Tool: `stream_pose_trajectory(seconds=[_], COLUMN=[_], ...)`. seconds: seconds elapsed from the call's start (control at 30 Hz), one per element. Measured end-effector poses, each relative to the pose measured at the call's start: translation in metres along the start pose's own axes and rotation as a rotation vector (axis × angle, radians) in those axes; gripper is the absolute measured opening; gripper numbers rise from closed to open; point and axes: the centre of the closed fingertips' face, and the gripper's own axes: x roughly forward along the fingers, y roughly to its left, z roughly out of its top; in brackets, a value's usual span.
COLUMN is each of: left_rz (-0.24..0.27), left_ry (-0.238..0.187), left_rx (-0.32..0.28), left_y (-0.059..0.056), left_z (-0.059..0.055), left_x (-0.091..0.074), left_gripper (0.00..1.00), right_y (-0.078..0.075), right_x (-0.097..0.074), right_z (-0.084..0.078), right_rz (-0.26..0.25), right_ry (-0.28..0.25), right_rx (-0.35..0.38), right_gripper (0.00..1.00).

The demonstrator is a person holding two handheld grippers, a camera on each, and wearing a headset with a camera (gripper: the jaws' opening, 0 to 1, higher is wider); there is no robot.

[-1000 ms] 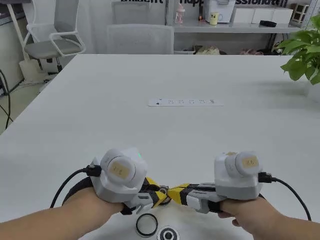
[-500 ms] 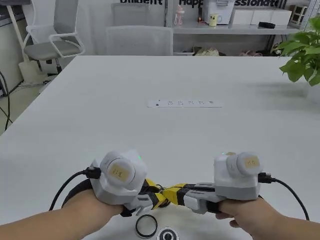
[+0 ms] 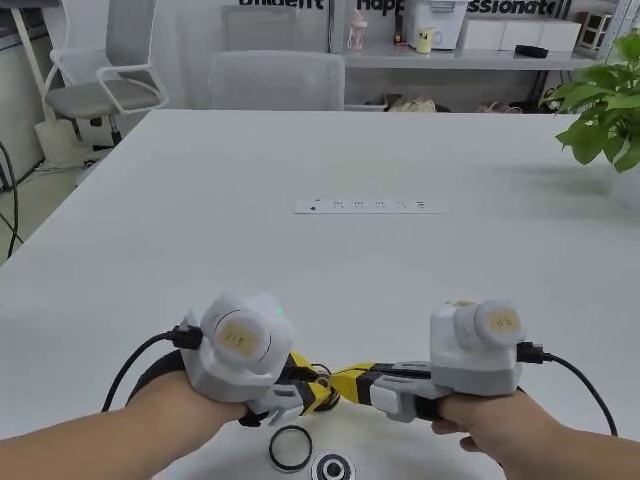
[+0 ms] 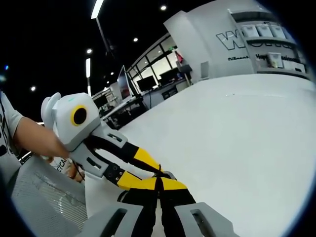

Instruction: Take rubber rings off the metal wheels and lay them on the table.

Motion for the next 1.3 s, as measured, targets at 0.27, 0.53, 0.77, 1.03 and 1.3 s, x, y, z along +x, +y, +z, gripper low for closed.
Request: stream_pose_trajectory(seconds=[0.27, 0.53, 0.77, 1.03, 1.3], left_rz=[-0.024, -0.025, -0.02, -0.033, -0.031], left_ry=[-0.027, -0.063, -0.084, -0.104, -0.114], left_rx=[-0.004, -0.007, -0.029, -0.034, -0.049], left_y=[-0.004, -0.007, -0.006, -0.014, -0.017], left_z=[0.004, 0.007, 0.007, 0.005, -0.001], left_x=[-0.009, -0.025, -0.038, -0.05, -0.063], left_gripper=[0.18, 0.26, 0.32, 0.4, 0.46], right_y=[0.003, 0.006, 0.011, 0.019, 0.025], right_x=[0.0, -0.002, -0.004, -0.006, -0.007], right_z=[0.003, 0.005, 0.006, 0.007, 0.004], right_rz=[0.013, 0.029, 0.047, 0.07, 0.091], right_ry=[-0.009, -0.016, -0.015, -0.017, -0.007], right_rx=[0.009, 0.019, 0.024, 0.03, 0.047], right_gripper=[0.0, 0.0, 0.0, 0.0, 0.0])
